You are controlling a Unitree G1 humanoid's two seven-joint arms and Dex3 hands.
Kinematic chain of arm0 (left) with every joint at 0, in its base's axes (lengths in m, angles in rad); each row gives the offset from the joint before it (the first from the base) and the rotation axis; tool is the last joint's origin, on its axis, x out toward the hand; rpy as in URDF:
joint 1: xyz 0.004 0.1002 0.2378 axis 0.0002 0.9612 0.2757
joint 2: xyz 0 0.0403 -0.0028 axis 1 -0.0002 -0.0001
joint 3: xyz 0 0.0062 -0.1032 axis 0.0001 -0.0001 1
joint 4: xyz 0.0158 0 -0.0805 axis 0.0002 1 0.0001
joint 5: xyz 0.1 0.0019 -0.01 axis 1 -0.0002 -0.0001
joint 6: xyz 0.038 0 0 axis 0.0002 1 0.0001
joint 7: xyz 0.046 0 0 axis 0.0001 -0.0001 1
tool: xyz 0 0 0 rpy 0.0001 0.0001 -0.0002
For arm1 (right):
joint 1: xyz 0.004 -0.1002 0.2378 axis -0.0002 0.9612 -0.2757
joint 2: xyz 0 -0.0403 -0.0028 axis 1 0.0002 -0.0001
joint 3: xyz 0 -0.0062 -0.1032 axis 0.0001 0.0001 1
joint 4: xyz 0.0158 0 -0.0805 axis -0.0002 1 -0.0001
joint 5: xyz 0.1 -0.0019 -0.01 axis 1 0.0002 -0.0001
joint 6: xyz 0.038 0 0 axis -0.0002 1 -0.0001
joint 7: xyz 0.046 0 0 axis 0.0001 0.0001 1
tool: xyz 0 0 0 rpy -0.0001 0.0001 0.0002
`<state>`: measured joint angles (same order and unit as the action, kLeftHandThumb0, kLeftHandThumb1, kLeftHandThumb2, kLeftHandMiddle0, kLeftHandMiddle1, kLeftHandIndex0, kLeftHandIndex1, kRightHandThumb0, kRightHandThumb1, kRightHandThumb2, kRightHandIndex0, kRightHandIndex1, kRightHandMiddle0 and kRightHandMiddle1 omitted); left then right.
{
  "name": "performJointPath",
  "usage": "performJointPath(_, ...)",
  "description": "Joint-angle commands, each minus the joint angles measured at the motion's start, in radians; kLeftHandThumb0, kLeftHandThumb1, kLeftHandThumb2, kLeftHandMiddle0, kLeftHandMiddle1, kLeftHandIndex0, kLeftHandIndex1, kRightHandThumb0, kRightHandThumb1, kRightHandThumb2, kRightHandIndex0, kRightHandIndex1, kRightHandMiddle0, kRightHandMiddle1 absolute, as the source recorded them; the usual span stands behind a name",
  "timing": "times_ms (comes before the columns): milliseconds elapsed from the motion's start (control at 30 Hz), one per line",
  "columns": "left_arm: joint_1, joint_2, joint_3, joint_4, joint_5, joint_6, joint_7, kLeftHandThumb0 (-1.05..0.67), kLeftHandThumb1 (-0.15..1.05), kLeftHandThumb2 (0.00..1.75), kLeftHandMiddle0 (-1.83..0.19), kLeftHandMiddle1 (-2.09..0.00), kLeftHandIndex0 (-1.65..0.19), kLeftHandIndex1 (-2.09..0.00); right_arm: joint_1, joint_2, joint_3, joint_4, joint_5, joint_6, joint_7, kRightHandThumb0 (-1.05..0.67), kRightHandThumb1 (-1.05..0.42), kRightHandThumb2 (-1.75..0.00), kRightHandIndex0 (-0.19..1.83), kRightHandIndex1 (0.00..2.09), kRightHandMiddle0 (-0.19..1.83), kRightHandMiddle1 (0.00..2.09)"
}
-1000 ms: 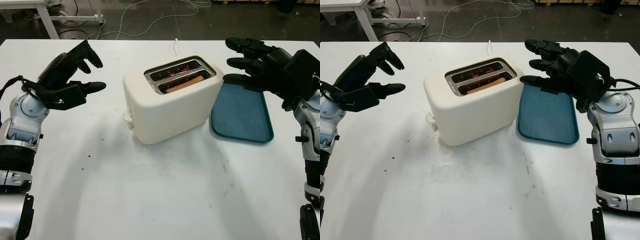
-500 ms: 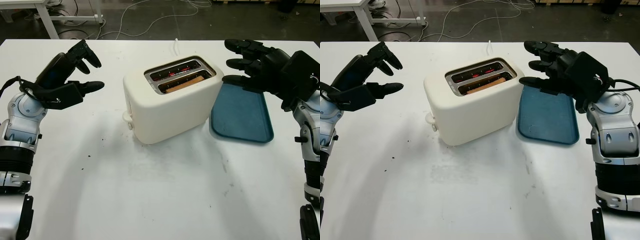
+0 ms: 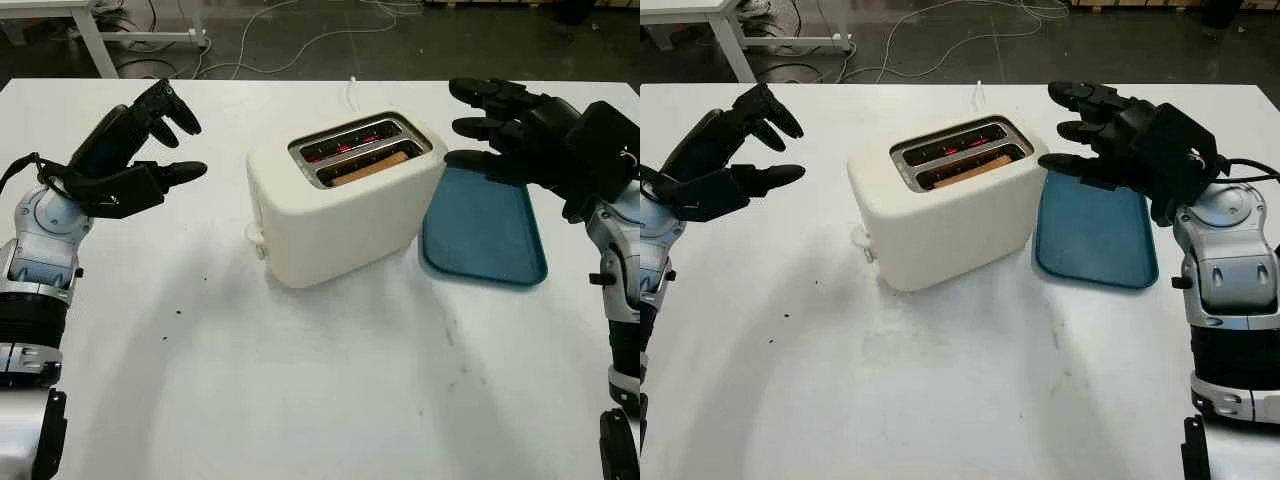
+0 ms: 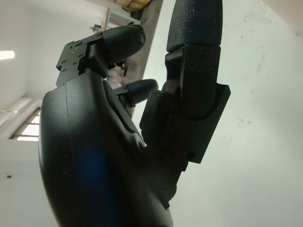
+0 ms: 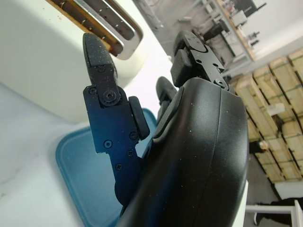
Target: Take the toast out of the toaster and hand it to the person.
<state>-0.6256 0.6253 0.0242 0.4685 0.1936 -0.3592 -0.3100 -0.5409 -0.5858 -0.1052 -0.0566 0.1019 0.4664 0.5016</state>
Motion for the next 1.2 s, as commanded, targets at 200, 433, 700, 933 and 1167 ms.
performJointPath(200,0.012,0.003,0.011,0.004,-0.022,0.006,-0.009,-1.05,0.92,0.32,-0.03,-1.75,0.00,-1.70,-0.003,0.004,-0.006,0.000,0.024,0.002,0.006,-0.43,-0.84,0.00,0.00,0.52,0.25,0.02)
performJointPath(433,0.016,0.005,0.010,-0.002,-0.024,0.004,-0.006,-1.05,0.92,0.31,-0.03,-1.75,0.00,-1.70,0.000,0.004,-0.004,0.000,0.017,-0.006,0.002,-0.46,-0.84,0.00,0.00,0.55,0.26,0.03)
performJointPath(700,0.015,0.010,0.003,-0.002,-0.013,0.003,0.001,-1.05,0.92,0.33,-0.03,-1.75,0.00,-1.71,0.002,0.003,-0.005,-0.003,0.016,-0.007,0.001,-0.48,-0.85,0.00,0.00,0.57,0.27,0.03)
performJointPath(933,0.016,0.008,0.007,0.003,-0.023,-0.002,-0.004,-1.05,0.92,0.33,-0.03,-1.75,0.00,-1.70,0.001,0.006,-0.007,-0.004,0.020,-0.004,0.001,-0.45,-0.84,0.00,0.00,0.57,0.26,0.03)
performJointPath(1167,0.016,0.011,0.005,0.005,-0.017,-0.006,0.000,-1.05,0.92,0.34,-0.03,-1.75,0.00,-1.70,0.002,0.008,-0.006,-0.005,0.018,0.000,-0.004,-0.48,-0.83,0.00,0.00,0.58,0.27,0.03)
